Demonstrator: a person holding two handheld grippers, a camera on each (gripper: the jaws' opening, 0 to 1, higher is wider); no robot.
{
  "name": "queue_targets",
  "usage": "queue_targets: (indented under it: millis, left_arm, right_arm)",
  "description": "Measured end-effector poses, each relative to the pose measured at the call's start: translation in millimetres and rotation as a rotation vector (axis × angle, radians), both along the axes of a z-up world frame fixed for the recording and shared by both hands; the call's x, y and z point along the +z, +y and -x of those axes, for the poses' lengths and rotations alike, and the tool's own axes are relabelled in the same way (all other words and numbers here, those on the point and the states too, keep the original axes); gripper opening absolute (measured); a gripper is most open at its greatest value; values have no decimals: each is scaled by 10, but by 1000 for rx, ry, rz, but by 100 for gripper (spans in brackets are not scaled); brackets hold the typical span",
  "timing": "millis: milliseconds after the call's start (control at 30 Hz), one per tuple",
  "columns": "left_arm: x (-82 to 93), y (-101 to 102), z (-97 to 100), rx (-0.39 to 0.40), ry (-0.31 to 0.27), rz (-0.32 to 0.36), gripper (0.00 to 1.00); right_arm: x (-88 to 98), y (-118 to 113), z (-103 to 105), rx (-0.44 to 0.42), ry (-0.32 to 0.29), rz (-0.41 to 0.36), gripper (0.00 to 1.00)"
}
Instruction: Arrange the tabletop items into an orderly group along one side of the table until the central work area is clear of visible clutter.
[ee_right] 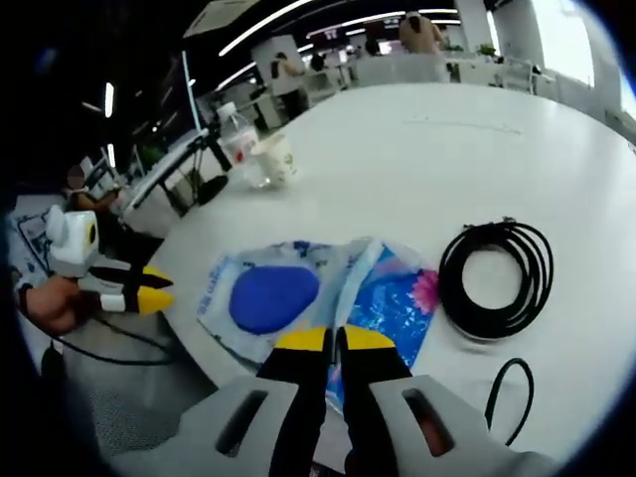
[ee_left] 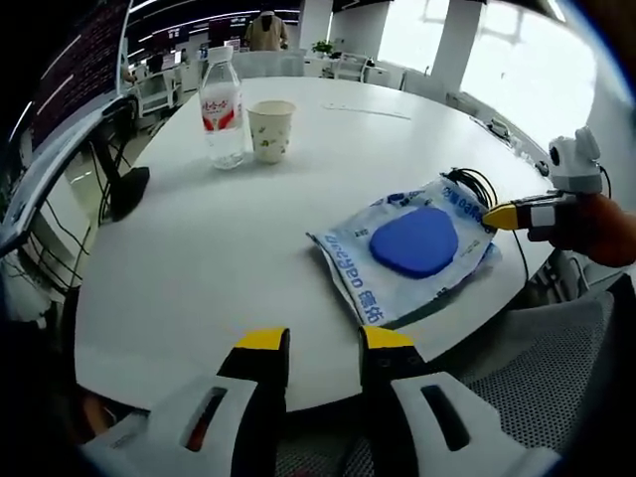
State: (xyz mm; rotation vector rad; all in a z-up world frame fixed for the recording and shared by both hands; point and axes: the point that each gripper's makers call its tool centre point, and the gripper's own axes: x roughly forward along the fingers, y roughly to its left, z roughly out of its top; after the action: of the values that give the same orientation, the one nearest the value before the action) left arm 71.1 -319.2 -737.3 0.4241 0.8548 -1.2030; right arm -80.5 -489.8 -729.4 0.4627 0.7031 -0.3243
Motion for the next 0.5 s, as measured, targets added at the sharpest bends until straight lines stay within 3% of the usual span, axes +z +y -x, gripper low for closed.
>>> queue_targets:
  millis: [500]
  left_arm:
    - [-52,-11,75,-14,49,-14,25]
  right_arm:
    - [3,89,68,3,-25,-23,6]
